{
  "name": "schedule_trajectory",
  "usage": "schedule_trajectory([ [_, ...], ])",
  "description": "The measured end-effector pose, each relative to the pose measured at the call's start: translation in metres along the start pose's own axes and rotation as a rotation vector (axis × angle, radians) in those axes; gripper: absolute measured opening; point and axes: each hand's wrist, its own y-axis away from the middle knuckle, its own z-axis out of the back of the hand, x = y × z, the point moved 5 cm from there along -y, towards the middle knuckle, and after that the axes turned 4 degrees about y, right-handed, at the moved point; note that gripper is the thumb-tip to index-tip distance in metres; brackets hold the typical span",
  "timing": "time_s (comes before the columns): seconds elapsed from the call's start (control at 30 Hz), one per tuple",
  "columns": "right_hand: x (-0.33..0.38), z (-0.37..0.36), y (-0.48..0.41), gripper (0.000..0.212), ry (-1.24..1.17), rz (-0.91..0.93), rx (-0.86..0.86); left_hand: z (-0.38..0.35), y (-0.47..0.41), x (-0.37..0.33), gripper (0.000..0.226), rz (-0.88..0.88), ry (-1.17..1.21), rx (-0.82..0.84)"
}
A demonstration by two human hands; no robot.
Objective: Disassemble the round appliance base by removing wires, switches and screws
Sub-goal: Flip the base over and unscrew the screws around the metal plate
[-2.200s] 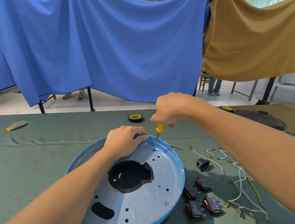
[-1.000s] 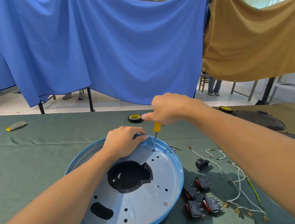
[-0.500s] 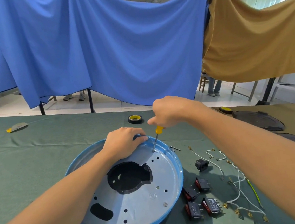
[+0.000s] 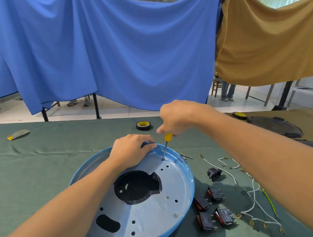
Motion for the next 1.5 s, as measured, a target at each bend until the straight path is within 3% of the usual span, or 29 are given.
schedule_trajectory([
  [0.2, 0.002, 0.003, 0.003, 0.016, -0.131, 0.056, -0.030, 0.001, 0.001, 0.000, 0.024, 0.002, -0.010, 0.006],
  [0.37, 0.000, 0.002, 0.003, 0.047, -0.086, 0.002, -0.121, 0.004, 0.002, -0.002, 0.024, -0.003, 0.001, -0.015],
  [0.5, 0.003, 0.005, 0.006, 0.013, -0.130, 0.048, -0.131, 0.008, 0.002, -0.005, 0.025, -0.016, 0.021, -0.034],
  [0.67, 0.010, 0.006, 0.007, 0.028, -0.183, 0.094, -0.080, 0.008, 0.003, -0.006, 0.027, -0.016, 0.001, -0.027],
  [0.8, 0.008, 0.005, 0.009, 0.008, -0.156, 0.138, -0.016, 0.004, 0.003, -0.006, 0.028, -0.013, -0.010, 0.006],
  [0.9, 0.006, 0.003, 0.010, 0.005, -0.152, 0.145, -0.014, 0.004, 0.003, -0.006, 0.027, -0.019, -0.003, 0.004],
  [1.0, 0.003, -0.002, 0.008, 0.031, -0.158, 0.099, -0.071, 0.005, 0.003, -0.008, 0.028, -0.021, 0.002, 0.003],
  [1.33, -0.003, -0.004, 0.010, 0.016, -0.137, 0.105, -0.095, 0.021, 0.000, -0.023, 0.037, -0.279, -0.271, 0.100],
  [1.43, -0.004, -0.004, 0.010, 0.022, -0.173, 0.140, -0.084, 0.039, 0.000, -0.030, 0.022, -0.250, -0.066, 0.030],
  [1.5, -0.003, -0.004, 0.010, 0.026, -0.202, 0.169, -0.077, 0.039, 0.003, -0.034, 0.011, -0.180, 0.122, 0.119],
])
